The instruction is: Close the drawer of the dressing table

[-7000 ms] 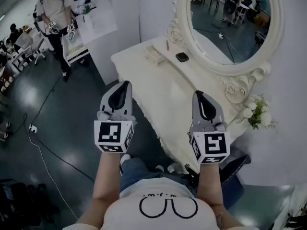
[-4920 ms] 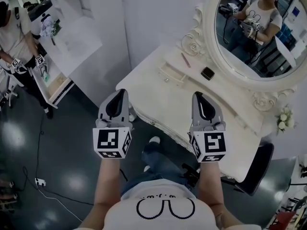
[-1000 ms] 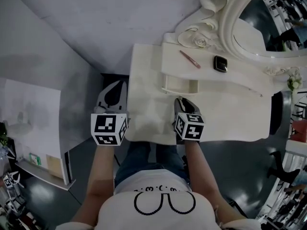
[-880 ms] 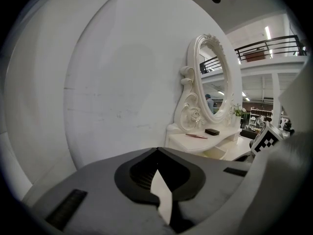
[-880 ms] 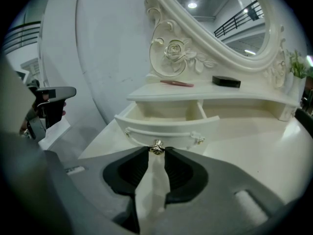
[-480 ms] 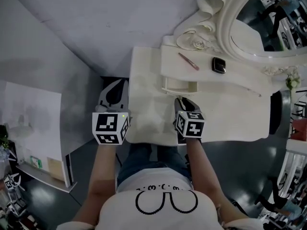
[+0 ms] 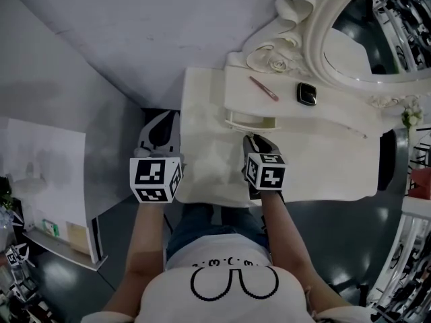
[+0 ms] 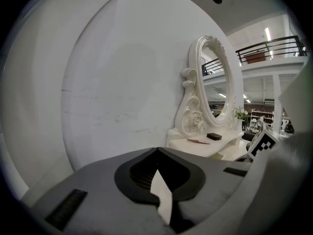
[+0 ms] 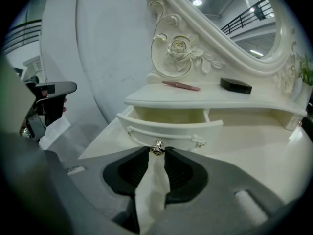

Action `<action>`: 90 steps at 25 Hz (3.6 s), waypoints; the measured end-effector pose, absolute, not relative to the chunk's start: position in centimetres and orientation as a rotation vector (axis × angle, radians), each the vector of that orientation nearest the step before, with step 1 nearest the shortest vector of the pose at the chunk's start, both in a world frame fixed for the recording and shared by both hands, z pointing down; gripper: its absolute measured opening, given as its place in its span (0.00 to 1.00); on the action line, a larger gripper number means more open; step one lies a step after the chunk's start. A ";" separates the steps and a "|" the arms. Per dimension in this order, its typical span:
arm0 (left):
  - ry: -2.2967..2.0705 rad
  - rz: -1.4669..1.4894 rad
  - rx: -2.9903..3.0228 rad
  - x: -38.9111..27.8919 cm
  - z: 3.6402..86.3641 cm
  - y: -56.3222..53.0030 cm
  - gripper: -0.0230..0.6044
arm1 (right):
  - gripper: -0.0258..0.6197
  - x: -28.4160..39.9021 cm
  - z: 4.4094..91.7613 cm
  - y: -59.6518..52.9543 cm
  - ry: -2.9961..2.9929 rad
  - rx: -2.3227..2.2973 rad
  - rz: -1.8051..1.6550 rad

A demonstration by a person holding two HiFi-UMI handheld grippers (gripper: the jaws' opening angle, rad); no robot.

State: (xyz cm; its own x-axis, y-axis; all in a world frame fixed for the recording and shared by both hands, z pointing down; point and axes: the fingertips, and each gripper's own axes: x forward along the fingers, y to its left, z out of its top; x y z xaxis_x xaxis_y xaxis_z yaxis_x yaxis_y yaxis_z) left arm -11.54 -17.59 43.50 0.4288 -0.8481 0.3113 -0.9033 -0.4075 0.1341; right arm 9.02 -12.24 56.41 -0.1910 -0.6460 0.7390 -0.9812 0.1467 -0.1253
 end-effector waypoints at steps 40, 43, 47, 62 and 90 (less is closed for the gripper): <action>-1.635 0.274 2.345 -12.4 42.3 -17.7 0.03 | 0.20 9.6 56.3 -17.7 -1.932 1.456 0.714; -1.639 0.273 2.349 -12.5 42.2 -17.7 0.03 | 0.20 9.6 56.4 -17.7 -1.930 1.467 0.725; -1.634 0.278 2.362 -12.1 42.1 -17.8 0.03 | 0.23 9.4 56.1 -17.6 -1.950 1.471 0.738; -1.515 0.251 2.466 -9.7 41.3 -17.6 0.03 | 0.24 10.6 51.6 -14.5 -1.973 1.590 0.710; -1.515 -0.020 2.779 -7.0 28.3 -14.7 0.03 | 0.04 14.1 27.8 -7.2 -2.243 2.024 0.030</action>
State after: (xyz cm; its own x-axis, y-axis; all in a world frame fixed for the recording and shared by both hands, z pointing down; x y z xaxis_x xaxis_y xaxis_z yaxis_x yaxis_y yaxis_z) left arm -7.04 -14.70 28.29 0.5419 -0.8402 -0.0223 -0.8405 -0.5417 -0.0141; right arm 14.11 -7.24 27.80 -0.0983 -0.9899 0.1023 -0.9923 0.1053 0.0653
